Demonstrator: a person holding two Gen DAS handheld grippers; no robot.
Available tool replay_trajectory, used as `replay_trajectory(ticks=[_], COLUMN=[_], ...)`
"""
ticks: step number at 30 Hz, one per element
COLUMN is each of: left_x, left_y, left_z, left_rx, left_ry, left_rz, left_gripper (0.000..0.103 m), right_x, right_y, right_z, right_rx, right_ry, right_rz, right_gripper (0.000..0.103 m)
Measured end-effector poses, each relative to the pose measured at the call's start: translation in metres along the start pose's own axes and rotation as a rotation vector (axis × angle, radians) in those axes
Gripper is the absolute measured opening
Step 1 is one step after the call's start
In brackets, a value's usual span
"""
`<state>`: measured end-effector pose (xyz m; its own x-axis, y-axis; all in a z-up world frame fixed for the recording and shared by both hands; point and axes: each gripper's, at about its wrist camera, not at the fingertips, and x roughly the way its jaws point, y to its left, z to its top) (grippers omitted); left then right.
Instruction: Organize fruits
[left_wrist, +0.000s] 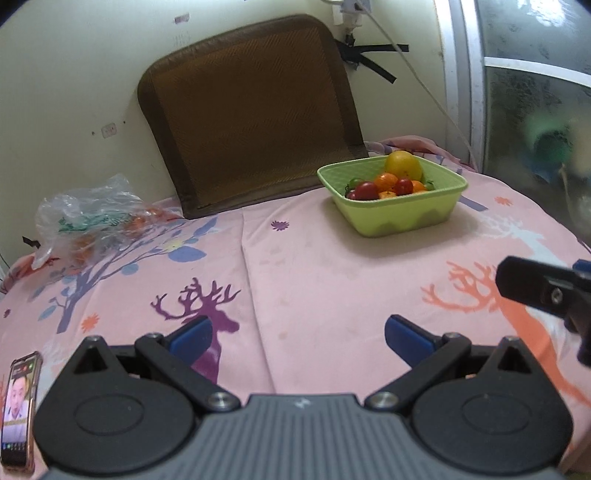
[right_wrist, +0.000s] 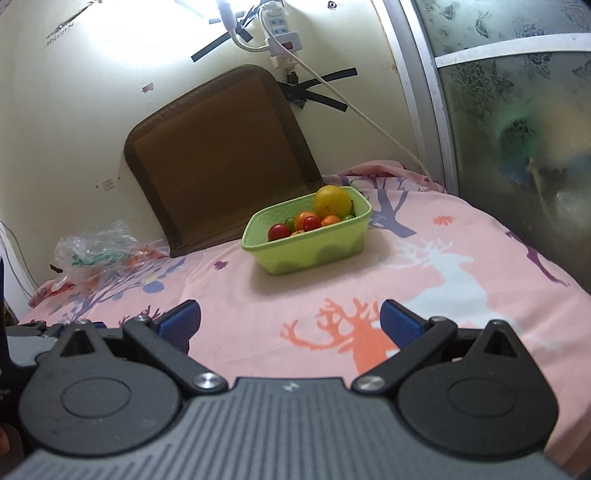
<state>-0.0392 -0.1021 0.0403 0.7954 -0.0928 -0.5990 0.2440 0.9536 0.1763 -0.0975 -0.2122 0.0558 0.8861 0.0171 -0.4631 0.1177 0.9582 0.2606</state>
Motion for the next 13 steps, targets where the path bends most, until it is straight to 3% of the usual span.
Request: replay_trajectory(ticks=[7,13], left_x=[0.029,0.045], left_y=[0.009,0.019], left_z=[0.019,0.027], left_rx=[-0.041,-0.055], left_ry=[0.045,0.036], left_rz=[0.007,-0.002], left_gripper=[0.103,0.103], right_x=[0.026,0.044], right_y=[0.0,0.006], right_z=[0.007,0.01], right_rx=[0.009,-0.005], right_ry=[0.031,0.053], right_rz=[-0.008,-0.004], right_gripper=[0.103,0.103])
